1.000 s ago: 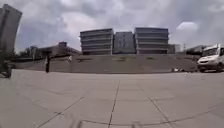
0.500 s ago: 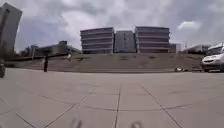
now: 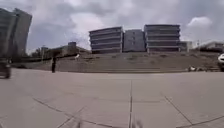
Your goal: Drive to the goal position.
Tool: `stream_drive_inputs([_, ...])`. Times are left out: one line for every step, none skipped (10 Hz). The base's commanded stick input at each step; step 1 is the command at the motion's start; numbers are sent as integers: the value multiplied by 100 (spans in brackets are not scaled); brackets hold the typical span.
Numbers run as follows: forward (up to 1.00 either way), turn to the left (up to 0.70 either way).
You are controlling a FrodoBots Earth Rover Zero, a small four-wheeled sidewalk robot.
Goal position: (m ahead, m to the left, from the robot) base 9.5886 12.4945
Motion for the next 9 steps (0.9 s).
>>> stream_drive_inputs([85, 8])
stream_drive_inputs([85, -1])
stream_drive_inputs([85, -2])
stream_drive_inputs([85, -2])
stream_drive_inputs([85, -2])
stream_drive_inputs([85, -2])
stream_drive_inputs([85, -2])
stream_drive_inputs([85, -2])
stream_drive_inputs([85, -2])
